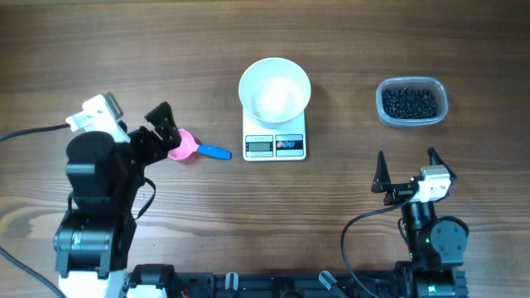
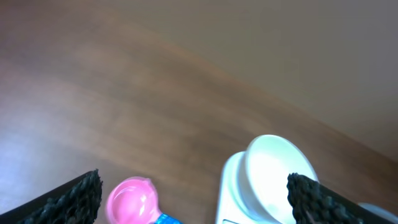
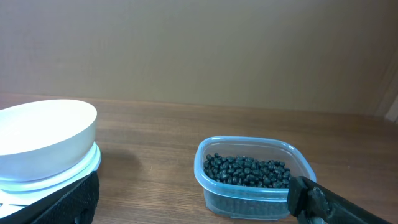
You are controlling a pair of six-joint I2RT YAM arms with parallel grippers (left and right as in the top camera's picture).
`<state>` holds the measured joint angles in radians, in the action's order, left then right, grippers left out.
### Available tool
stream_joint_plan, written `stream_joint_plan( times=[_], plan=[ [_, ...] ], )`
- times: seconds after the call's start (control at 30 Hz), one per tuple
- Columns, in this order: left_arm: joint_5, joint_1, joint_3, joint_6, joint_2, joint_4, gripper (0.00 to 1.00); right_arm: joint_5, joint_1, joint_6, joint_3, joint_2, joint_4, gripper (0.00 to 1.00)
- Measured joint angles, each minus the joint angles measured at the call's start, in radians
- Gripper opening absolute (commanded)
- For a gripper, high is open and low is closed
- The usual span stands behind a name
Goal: Scoop item into bowl and weigh 150g on scale
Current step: 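Move the left gripper forward and grasp the pink scoop's cup rim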
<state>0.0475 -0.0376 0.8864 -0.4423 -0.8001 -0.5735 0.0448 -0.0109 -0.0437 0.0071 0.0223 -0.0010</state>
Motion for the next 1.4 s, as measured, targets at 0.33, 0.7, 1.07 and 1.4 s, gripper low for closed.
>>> stream_joint_plan(
  times=[0.33,0.7,1.07,1.4],
  plan=[
    [0.101,0.0,0.045,-0.258,-0.157,-0.194,0.98,0.0,0.0,0.0,0.0,0.0,0.0,1.0],
    [0.06,0.0,0.046,-0.463,-0.428,-0.237,1.0,0.0,0.0,0.0,0.0,0.0,0.0,0.99],
    [0.051,0.0,0.046,-0.554,-0.648,-0.225,0.88,0.0,0.0,-0.001,0.0,0.0,0.0,1.0],
    [0.048,0.0,0.046,-0.581,-0.778,-0.138,0.77,0.0,0.0,-0.001,0.0,0.0,0.0,1.0]
  ],
)
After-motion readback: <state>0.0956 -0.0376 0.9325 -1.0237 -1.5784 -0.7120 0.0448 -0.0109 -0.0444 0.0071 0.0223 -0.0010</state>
